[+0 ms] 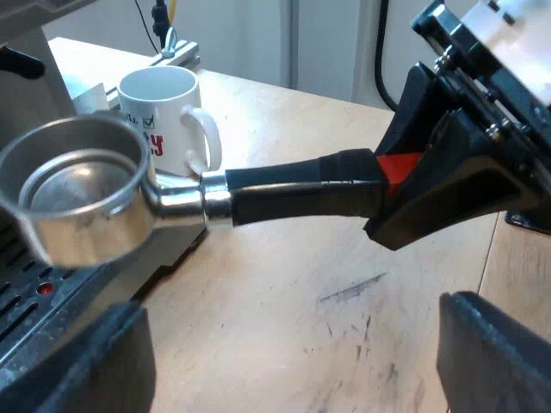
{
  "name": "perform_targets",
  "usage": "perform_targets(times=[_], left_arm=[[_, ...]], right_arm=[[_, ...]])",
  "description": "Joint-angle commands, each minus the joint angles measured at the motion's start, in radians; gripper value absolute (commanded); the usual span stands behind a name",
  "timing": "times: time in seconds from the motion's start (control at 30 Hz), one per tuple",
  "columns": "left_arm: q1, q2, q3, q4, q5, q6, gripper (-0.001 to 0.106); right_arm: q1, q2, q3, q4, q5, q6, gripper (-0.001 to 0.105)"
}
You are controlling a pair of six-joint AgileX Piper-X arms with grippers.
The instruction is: Grind coffee beans and then tamp
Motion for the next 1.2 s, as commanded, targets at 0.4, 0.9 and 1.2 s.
perform_targets(times=[0.4,0.9,1.2], left_arm=[[-0.005,-0.007,-0.005,0.004,0.006,-0.019,0.07],[-0.005,-0.007,-0.005,0.004,0.012,-0.045,0.07],[-0.005,-0.007,-0.005,0.004,0.012,-0.045,0.07]], right_arm=[[-0.002,-0.147,0.114,-0.093,-0.048,-0.158,0.0],[-0.117,-0.214,0.235,-0.216,-0.232,-0.398,0.0],[-0.277,-0.214,0.254,-0.248,-0.402,-0.598,0.0]])
